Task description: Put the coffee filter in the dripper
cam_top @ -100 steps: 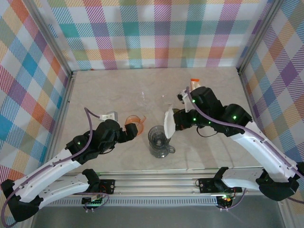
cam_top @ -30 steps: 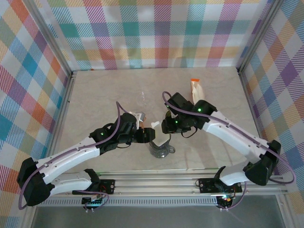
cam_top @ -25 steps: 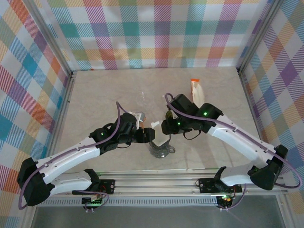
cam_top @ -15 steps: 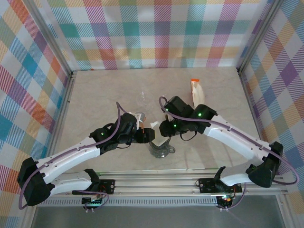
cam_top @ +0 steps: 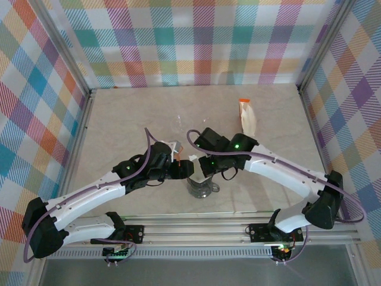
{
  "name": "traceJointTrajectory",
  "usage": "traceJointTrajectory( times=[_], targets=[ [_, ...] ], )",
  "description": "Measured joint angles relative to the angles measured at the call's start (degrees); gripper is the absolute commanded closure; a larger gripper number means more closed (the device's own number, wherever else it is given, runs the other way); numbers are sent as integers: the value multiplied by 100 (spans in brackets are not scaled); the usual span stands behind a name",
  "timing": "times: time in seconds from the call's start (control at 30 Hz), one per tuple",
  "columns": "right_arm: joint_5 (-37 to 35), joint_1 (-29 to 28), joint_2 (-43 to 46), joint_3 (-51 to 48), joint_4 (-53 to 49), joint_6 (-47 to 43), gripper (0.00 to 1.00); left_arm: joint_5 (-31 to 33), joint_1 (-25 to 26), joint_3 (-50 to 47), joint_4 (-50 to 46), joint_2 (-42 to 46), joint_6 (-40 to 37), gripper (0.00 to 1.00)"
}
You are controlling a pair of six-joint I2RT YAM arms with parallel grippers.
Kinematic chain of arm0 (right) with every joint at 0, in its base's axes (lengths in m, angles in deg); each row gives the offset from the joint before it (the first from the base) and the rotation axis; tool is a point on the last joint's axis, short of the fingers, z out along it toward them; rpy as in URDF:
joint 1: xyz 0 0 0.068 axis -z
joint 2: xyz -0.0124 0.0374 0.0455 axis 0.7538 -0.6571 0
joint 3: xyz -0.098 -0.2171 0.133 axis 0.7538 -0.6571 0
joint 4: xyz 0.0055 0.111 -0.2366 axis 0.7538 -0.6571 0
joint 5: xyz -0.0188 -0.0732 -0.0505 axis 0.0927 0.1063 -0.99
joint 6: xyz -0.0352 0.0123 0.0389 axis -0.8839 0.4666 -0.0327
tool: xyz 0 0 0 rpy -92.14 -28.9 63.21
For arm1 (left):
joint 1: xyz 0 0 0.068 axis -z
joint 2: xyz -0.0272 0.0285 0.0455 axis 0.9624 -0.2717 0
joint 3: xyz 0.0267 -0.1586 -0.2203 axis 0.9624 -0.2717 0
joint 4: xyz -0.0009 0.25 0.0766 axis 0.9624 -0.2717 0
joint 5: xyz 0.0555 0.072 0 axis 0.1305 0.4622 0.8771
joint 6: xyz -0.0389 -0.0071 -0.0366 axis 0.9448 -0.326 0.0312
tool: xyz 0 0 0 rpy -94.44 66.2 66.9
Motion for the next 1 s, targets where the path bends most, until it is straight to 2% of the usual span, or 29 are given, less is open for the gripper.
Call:
traceJointTrajectory(
  times=[0.13, 0.37, 0.57, 0.67, 0.9, 1.0],
  targets=[
    [-306, -111, -155, 48, -127, -13, 100, 68, 0, 0, -35, 15, 35, 43],
    [-601, -254, -313, 144, -192, -13, 100, 114, 0, -4, -155, 24, 61, 52],
    [-673, -291, -315, 144, -192, -11, 100, 173, 0, -9, -289, 24, 61, 53],
    [-719, -295, -315, 144, -192, 0, 88, 173, 0, -11, -289, 24, 61, 53],
    [-868, -302, -153, 155, -164, 13, 43, 170, 0, -11, -286, 24, 61, 54],
    [-756, -203, -22, 205, -170, -55, 34, 170, 0, -11, -286, 24, 61, 54]
  ],
)
